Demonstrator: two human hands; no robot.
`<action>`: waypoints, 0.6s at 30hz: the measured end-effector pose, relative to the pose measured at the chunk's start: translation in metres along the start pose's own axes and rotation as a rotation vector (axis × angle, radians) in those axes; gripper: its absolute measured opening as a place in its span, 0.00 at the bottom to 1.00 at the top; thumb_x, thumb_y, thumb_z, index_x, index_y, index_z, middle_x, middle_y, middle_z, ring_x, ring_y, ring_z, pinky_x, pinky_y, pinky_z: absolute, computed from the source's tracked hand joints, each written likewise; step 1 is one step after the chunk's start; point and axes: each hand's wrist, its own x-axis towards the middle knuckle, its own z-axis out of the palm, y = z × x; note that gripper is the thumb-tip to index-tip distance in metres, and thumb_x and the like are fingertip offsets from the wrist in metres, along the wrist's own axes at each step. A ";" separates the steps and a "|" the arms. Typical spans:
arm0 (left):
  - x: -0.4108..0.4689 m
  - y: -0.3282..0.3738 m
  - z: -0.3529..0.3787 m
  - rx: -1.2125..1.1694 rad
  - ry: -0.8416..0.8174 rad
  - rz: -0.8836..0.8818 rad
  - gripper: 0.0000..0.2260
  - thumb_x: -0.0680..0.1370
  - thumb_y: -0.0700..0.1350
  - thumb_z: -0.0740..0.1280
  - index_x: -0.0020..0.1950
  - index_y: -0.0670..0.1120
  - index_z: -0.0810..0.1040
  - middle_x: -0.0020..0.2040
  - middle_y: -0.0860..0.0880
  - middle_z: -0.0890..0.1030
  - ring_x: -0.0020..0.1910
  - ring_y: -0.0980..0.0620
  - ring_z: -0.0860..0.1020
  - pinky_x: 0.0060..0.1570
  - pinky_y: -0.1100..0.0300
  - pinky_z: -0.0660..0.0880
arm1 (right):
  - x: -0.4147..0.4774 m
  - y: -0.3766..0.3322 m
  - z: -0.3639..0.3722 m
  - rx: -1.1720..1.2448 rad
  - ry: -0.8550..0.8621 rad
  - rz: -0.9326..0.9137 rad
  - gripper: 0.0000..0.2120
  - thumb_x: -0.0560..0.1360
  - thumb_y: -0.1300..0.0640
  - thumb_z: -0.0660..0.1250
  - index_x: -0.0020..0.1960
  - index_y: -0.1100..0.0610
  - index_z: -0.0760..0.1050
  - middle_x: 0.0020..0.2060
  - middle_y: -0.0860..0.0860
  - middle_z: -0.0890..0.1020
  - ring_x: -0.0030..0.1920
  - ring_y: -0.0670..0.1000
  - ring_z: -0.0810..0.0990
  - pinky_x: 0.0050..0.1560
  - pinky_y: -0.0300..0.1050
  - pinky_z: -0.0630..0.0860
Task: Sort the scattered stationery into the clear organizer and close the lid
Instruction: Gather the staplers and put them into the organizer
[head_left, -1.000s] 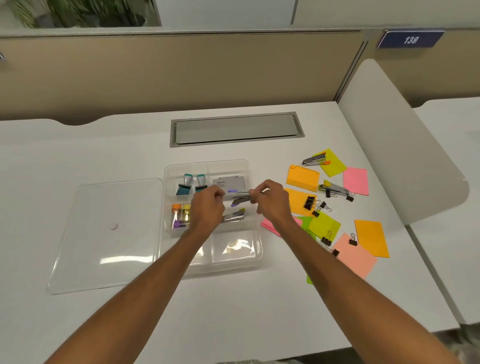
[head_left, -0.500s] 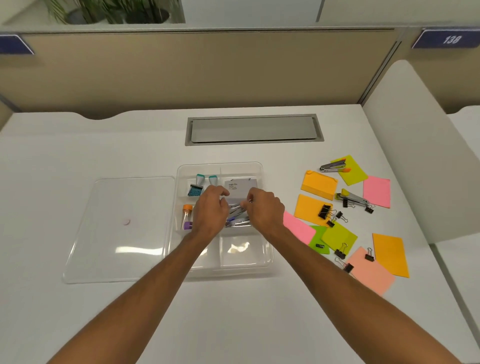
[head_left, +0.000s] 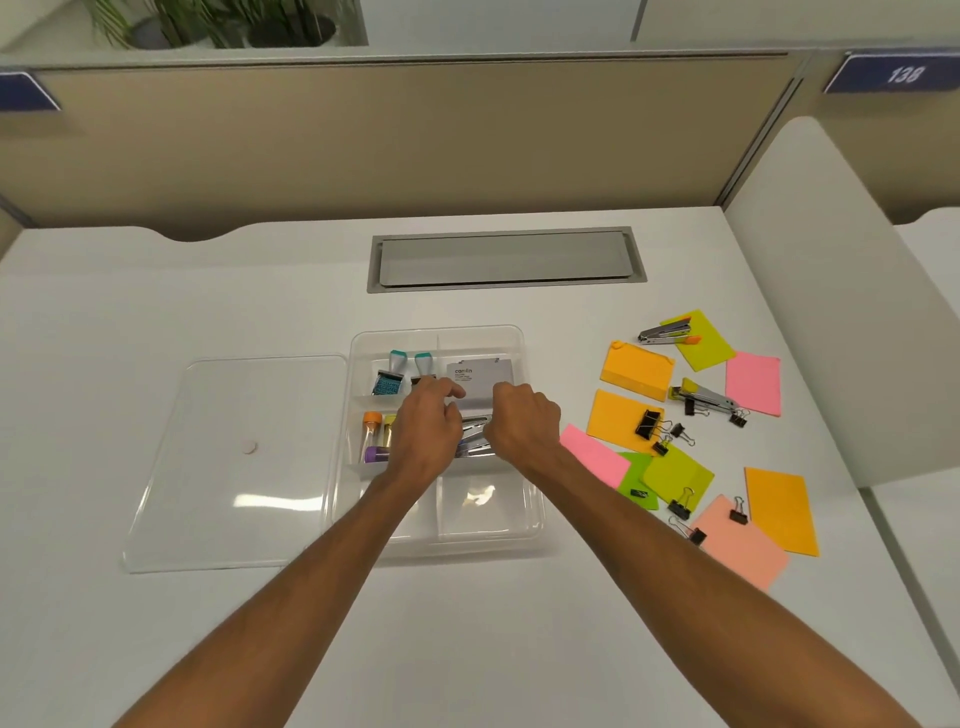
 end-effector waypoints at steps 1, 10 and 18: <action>0.000 0.001 0.000 0.003 0.003 0.006 0.09 0.78 0.37 0.65 0.56 0.47 0.79 0.57 0.48 0.79 0.53 0.50 0.79 0.41 0.73 0.69 | -0.001 0.001 -0.002 0.025 0.008 -0.010 0.08 0.70 0.61 0.67 0.42 0.56 0.67 0.41 0.55 0.80 0.42 0.60 0.81 0.36 0.45 0.65; -0.001 0.044 0.020 -0.063 -0.043 0.142 0.09 0.78 0.38 0.64 0.55 0.47 0.79 0.55 0.50 0.78 0.46 0.54 0.76 0.46 0.60 0.76 | -0.023 0.079 -0.049 0.309 0.277 0.101 0.07 0.74 0.56 0.63 0.50 0.53 0.78 0.45 0.49 0.84 0.46 0.54 0.81 0.42 0.47 0.76; -0.007 0.101 0.069 -0.104 -0.100 0.239 0.09 0.76 0.40 0.65 0.54 0.48 0.79 0.54 0.51 0.79 0.45 0.54 0.77 0.44 0.59 0.73 | -0.022 0.206 -0.079 0.133 0.243 0.259 0.17 0.72 0.65 0.63 0.60 0.59 0.75 0.55 0.58 0.79 0.56 0.60 0.76 0.49 0.52 0.75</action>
